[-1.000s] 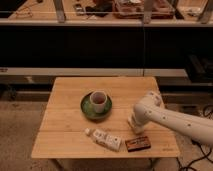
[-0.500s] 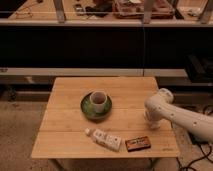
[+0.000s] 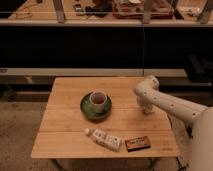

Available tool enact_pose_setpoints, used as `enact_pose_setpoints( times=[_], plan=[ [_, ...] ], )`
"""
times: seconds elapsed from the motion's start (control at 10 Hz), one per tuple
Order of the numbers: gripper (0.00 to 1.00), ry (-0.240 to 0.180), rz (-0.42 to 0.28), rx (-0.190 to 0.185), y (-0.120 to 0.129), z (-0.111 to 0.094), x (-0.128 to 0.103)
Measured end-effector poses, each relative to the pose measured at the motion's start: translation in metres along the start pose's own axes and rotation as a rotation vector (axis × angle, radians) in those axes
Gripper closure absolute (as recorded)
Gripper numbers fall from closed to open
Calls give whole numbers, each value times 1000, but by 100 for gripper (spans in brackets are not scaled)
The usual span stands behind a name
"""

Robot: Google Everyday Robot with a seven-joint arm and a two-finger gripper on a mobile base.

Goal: Wipe the white sponge on the table

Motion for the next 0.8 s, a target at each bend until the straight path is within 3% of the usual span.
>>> enact_pose_setpoints(
  times=[0.2,0.4,0.6,0.8],
  plan=[
    [100,-12,-72,75,-44,-8,-2],
    [100,-16,-171,144,-71,-30,-27],
    [100,-24,-230,177,-72,-44,-56],
    [100,-41,-239,172,-46,-51,-84]
  ],
)
